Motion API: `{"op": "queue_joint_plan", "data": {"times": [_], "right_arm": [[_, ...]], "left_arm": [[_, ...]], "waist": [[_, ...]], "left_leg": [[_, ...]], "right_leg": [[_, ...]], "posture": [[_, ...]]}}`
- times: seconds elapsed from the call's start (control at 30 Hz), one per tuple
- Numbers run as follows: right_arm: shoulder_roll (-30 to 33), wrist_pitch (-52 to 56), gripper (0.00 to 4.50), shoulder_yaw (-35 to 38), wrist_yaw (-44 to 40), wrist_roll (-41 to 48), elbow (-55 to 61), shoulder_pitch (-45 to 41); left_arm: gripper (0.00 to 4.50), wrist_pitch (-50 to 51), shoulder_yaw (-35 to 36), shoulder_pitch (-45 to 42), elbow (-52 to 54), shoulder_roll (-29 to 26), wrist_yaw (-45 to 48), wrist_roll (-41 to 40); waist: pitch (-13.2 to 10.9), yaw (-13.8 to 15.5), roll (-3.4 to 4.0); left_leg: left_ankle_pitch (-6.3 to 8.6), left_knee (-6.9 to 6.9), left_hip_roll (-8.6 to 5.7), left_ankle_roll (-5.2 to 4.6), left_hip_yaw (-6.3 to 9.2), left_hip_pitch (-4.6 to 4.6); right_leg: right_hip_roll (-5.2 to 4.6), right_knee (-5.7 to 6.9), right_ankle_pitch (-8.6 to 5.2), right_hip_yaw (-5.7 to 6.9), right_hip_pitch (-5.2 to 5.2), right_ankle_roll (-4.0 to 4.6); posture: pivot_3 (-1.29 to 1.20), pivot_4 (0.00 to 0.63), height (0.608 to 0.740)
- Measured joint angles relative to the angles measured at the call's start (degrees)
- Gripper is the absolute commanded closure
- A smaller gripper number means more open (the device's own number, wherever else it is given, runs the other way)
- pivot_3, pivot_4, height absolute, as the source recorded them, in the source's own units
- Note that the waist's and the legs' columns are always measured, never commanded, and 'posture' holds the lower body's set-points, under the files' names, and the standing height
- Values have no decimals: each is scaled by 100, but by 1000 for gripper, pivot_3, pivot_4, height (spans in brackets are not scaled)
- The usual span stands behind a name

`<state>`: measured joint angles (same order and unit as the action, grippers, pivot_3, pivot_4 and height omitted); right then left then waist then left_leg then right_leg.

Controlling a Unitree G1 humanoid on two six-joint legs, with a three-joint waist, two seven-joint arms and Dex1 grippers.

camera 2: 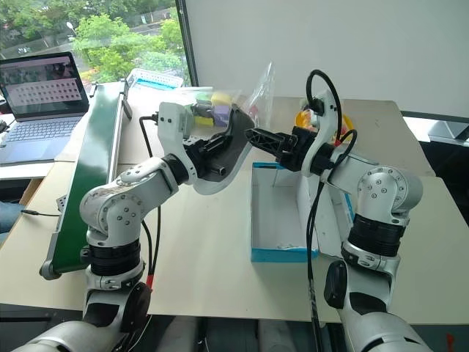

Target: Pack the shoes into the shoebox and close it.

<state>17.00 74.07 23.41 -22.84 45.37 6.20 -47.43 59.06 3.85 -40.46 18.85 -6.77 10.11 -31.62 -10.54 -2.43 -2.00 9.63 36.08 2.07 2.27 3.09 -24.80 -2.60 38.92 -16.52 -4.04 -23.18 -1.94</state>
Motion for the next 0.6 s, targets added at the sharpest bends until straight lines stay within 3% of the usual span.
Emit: {"op": "queue_joint_plan", "data": {"times": [0.37,0.47,0.6], "right_arm": [[-207,143,0,57,566,444,38,-54],[-336,126,761,111,707,537,-38,-68],[-364,14,2111,236,898,547,-214,-142]], "left_arm": [[4448,-295,-130,-331,-307,230,25,3],[4500,-320,-134,-359,-332,278,-11,5],[4500,-306,-147,-353,-331,337,-50,-5]], "waist": [[0,-6,0],[0,-8,1],[0,0,1]], "left_leg": [[0,-1,0,0,-1,-1],[0,-1,0,0,-1,0],[0,0,-1,-1,-1,-1]], "right_leg": [[1,-3,0,0,0,0],[1,-2,0,0,0,0],[0,-3,0,0,1,0]], "posture": [[0,150,740],[0,150,740],[0,150,740]]}}
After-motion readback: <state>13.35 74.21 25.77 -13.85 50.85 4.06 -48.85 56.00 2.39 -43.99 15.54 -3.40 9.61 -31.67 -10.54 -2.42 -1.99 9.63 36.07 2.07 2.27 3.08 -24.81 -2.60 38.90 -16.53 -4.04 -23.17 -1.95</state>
